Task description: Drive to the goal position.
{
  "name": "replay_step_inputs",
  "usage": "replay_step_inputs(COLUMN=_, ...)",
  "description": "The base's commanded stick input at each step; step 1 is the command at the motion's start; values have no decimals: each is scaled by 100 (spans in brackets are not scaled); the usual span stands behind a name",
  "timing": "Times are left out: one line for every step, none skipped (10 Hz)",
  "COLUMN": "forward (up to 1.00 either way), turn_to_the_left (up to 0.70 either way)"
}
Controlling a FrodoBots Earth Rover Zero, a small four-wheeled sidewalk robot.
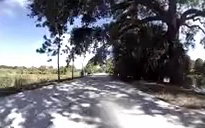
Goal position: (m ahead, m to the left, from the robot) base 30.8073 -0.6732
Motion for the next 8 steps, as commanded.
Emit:
replay_step_inputs(forward=85, turn_to_the_left=0)
replay_step_inputs(forward=85, turn_to_the_left=0)
replay_step_inputs(forward=85, turn_to_the_left=0)
replay_step_inputs(forward=85, turn_to_the_left=0)
replay_step_inputs(forward=85, turn_to_the_left=0)
replay_step_inputs(forward=85, turn_to_the_left=0)
replay_step_inputs(forward=85, turn_to_the_left=0)
replay_step_inputs(forward=85, turn_to_the_left=0)
